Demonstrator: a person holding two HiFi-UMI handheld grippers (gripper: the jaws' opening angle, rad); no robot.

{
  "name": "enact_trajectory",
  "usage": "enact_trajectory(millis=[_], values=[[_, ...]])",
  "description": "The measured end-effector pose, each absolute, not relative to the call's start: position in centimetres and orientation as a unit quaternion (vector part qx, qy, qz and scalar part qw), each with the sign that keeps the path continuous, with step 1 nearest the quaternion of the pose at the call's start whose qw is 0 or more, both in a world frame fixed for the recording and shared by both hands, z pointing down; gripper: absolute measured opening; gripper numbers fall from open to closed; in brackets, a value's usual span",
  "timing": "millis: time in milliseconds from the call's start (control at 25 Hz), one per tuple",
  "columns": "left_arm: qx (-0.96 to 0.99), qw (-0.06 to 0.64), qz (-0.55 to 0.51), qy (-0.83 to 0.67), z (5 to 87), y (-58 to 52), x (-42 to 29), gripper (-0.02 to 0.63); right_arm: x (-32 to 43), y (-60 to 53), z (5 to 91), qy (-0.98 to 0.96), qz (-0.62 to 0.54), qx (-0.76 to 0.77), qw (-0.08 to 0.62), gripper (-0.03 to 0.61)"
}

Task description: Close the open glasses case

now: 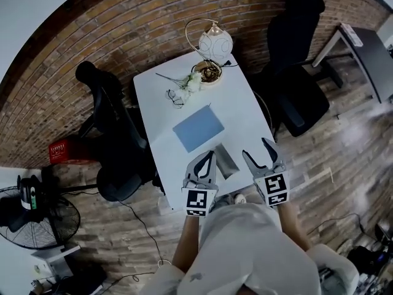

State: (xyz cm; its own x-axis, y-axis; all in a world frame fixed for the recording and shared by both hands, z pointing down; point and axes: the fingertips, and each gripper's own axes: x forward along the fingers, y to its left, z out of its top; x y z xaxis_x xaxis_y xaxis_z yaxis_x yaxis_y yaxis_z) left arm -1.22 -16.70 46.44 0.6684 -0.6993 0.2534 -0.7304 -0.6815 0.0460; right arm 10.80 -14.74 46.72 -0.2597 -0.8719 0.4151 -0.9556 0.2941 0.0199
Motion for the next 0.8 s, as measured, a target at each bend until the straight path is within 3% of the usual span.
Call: enact_trajectory(millis=[800], values=[[0.925,0.143,0.165,-0.311,55.6,-17.2,-0.3,0.005,9.8,-16.5,53.4,-0.747,0.162,0.599,0.24,0.299]])
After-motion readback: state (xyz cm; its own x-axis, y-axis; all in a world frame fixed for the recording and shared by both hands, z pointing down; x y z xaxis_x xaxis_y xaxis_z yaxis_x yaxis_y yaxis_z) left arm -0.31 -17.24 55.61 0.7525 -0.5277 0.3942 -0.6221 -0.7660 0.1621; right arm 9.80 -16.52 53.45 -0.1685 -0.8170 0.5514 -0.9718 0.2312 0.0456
